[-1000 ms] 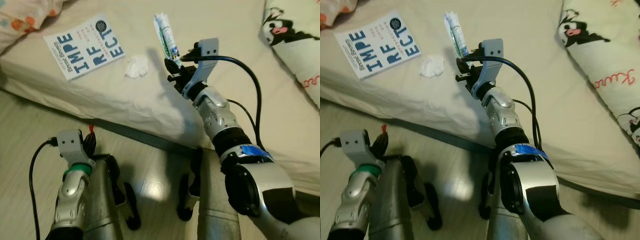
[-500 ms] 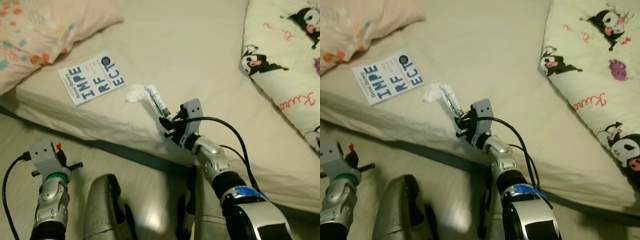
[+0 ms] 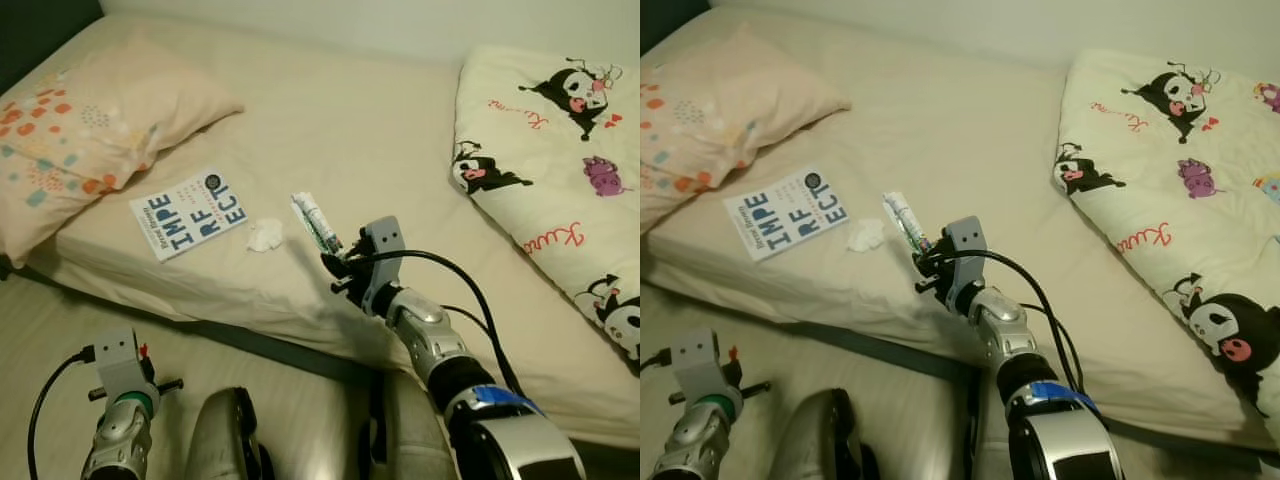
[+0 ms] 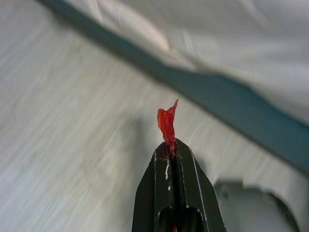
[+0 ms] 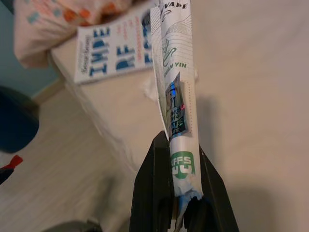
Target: Clean up the room
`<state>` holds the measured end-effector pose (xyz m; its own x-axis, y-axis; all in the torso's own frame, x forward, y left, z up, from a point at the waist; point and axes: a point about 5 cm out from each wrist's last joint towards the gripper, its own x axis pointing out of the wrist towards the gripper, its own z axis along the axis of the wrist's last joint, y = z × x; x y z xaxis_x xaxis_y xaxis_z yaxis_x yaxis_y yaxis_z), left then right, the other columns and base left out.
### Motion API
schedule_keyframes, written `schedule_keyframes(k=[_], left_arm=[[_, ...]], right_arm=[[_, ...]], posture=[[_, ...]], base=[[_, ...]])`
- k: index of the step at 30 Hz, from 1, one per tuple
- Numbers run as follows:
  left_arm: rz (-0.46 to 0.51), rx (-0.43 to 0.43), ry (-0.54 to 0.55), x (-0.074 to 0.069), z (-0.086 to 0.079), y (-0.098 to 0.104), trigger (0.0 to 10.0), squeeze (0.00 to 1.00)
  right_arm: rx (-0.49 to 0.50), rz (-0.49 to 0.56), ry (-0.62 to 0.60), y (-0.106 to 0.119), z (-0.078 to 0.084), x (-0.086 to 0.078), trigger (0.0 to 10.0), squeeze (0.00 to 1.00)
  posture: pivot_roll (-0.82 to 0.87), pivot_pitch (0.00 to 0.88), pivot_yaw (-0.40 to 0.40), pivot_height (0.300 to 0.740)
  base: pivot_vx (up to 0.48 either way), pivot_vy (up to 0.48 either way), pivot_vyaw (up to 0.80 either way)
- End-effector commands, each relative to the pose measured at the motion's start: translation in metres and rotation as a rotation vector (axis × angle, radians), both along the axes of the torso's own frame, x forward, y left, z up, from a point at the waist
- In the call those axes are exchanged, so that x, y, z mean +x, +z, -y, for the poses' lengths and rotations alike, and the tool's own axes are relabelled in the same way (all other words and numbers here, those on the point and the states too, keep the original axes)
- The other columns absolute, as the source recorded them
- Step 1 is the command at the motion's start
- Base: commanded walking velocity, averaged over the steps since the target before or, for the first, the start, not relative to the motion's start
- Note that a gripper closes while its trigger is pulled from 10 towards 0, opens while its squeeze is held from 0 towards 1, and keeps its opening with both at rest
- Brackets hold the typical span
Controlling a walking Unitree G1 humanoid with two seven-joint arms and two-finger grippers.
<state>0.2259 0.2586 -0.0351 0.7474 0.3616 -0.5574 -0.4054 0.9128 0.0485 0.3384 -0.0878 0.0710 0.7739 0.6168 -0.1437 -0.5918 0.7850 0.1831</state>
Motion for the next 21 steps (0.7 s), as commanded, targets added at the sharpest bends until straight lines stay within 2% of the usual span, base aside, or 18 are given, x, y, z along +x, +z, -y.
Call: schedule_keyframes(k=[1, 3, 5, 6, 8, 9, 13, 17, 20, 21], left_arm=[[-0.058, 0.002, 0.005, -0.012, -0.002, -0.009, 10.0, 0.00], [-0.058, 0.002, 0.005, -0.012, -0.002, -0.009, 10.0, 0.00], [-0.101, -0.004, 0.004, -0.023, -0.002, -0.016, 10.0, 0.00], [-0.101, -0.004, 0.004, -0.023, -0.002, -0.016, 10.0, 0.00], [-0.159, -0.008, 0.013, -0.037, -0.002, -0.025, 10.0, 0.00], [-0.159, -0.008, 0.013, -0.037, -0.002, -0.025, 10.0, 0.00], [-0.240, -0.006, 0.011, -0.055, -0.001, -0.036, 10.0, 0.00], [-0.251, -0.006, 0.008, -0.058, -0.001, -0.037, 10.0, 0.00], [-0.304, -0.009, -0.008, -0.071, 0.002, -0.044, 10.0, 0.00], [-0.304, -0.009, -0.008, -0.071, 0.002, -0.044, 10.0, 0.00]], right_arm=[[-0.014, -0.022, -0.003, -0.007, 0.001, -0.004, 0.0, 0.00], [-0.014, -0.022, -0.003, -0.007, 0.001, -0.004, 0.0, 0.00], [-0.039, -0.072, -0.009, -0.020, 0.004, -0.011, 0.0, 0.00], [-0.039, -0.072, -0.009, -0.020, 0.004, -0.011, 0.0, 0.00], [-0.080, -0.145, -0.022, -0.039, 0.010, -0.023, 0.0, 0.00], [-0.080, -0.145, -0.022, -0.039, 0.010, -0.023, 0.0, 0.00], [-0.131, -0.233, -0.054, -0.060, 0.021, -0.038, 0.0, 0.00], [-0.147, -0.249, -0.061, -0.065, 0.024, -0.041, 0.0, 0.00], [-0.203, -0.342, -0.094, -0.085, 0.037, -0.059, 0.0, 0.00], [-0.203, -0.342, -0.094, -0.085, 0.037, -0.059, 0.0, 0.00]], posture=[[-0.05, 0.019, 0.052, 0.642], [-0.05, 0.019, 0.052, 0.642], [-0.05, 0.013, 0.055, 0.652], [-0.05, 0.013, 0.055, 0.652], [-0.05, 0.006, 0.057, 0.662], [-0.05, 0.006, 0.057, 0.662], [-0.06, 0.000, 0.058, 0.682], [-0.06, 0.000, 0.058, 0.687], [-0.06, 0.000, 0.054, 0.702], [-0.06, 0.000, 0.054, 0.702]], base=[[-0.371, 0.000, 0.00], [-0.371, 0.000, 0.00], [0.000, 0.000, 0.00], [0.000, 0.000, 0.00], [0.000, 0.000, 0.00], [0.000, 0.000, 0.00], [0.000, 0.000, 0.00], [0.000, 0.000, 0.00], [0.000, 0.000, 0.00], [0.000, 0.000, 0.00]])
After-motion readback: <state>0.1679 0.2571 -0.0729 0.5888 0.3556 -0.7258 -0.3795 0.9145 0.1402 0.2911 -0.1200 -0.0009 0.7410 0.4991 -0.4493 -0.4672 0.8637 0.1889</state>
